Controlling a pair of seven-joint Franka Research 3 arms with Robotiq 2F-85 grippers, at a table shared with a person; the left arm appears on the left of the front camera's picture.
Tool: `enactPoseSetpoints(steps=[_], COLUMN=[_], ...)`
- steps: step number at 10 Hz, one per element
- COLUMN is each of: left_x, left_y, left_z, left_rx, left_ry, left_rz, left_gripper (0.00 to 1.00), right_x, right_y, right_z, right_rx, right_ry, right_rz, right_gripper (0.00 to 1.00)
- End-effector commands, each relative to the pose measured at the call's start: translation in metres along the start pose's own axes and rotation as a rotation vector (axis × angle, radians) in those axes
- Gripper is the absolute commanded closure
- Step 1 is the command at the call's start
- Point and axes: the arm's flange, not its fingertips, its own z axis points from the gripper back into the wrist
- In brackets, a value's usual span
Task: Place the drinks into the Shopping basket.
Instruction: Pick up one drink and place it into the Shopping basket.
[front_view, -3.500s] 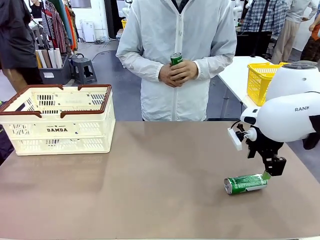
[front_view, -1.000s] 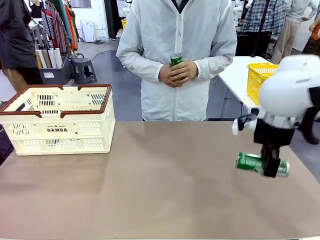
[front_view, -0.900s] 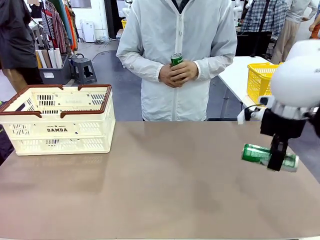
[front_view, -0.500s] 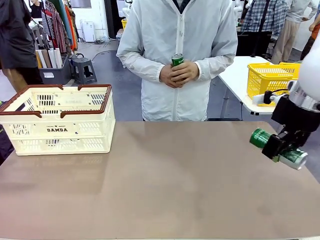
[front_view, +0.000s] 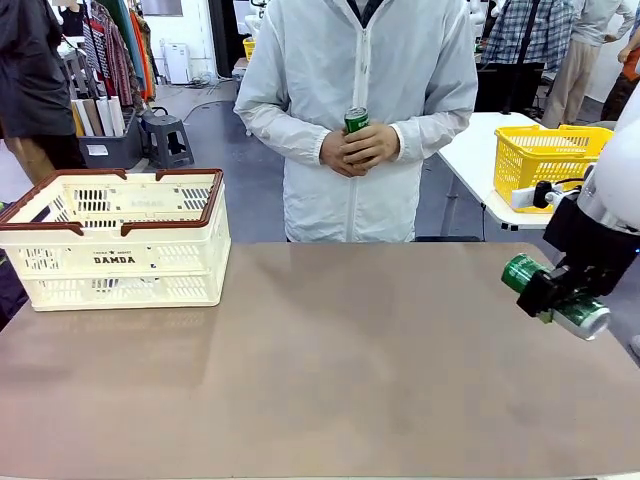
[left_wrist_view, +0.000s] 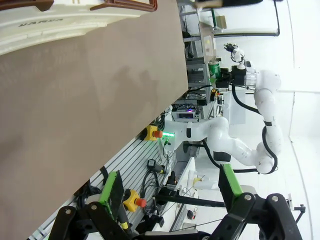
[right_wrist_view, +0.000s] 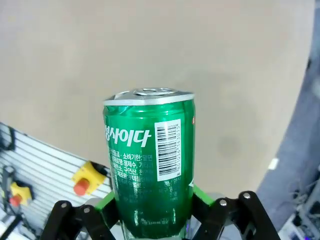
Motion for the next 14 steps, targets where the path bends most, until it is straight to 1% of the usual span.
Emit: enactPoseSetpoints(steps=[1,2,3,4,6,7,8,9,10,11,12,13,14], left_x=[-0.002,-0.002,-0.002,-0.002,-0.002,-0.002,-0.002,-0.002,-0.002,-0.002,-0.002,-0.002,-0.002], left_y=[-0.001,-0.001,-0.001,-0.001,-0.001,-0.001,-0.001,-0.001,-0.001,-0.001,-0.001,-0.001,-0.001], left_z=[0.002,0.002,0.002,0.002,0.002,0.002,0.002,0.002,0.002,0.002,0.002,0.002,0.002], left_rx=[0.009,0.009,0.009,0.009,0.009,0.009,0.009,0.009,0.009,0.009,0.009,0.009,0.009], left_ry=[0.007,0.007,0.007,0.007,0.007,0.007,0.007,0.007,0.007,0.007,0.007,0.007,0.007], left_rz=[0.001,0.001,0.001,0.001,0.001,0.001,0.001,0.001,0.001,0.001,0.001,0.001,0.001], left_gripper=[0.0,0.0,0.0,0.0,0.0,0.0,0.0,0.0,0.0,0.0,0.0,0.0,0.0], right_x=[0.015,0.028,0.047,0.072,0.116,0.129,0.131,0.113,0.082,0.044,0.0,-0.02,-0.048], right_y=[0.024,0.053,0.084,0.122,0.182,0.197,0.182,0.143,0.094,0.044,-0.01,-0.041,-0.075], right_z=[-0.002,-0.01,-0.022,-0.039,-0.082,-0.099,-0.095,-0.069,-0.037,-0.008,0.014,0.022,0.025], right_rx=[0.155,0.167,0.176,0.193,0.179,0.142,0.146,0.164,0.17,0.153,0.179,0.201,0.236], right_ry=[-0.124,-0.117,-0.101,-0.091,-0.055,-0.03,0.005,-0.003,-0.027,-0.051,-0.072,-0.084,-0.125], right_rz=[-0.24,-0.322,-0.373,-0.402,-0.465,-0.457,-0.445,-0.493,-0.555,-0.594,-0.645,-0.704,-0.738], right_gripper=[1.0,1.0,1.0,1.0,1.0,1.0,1.0,1.0,1.0,1.0,1.0,1.0,1.0])
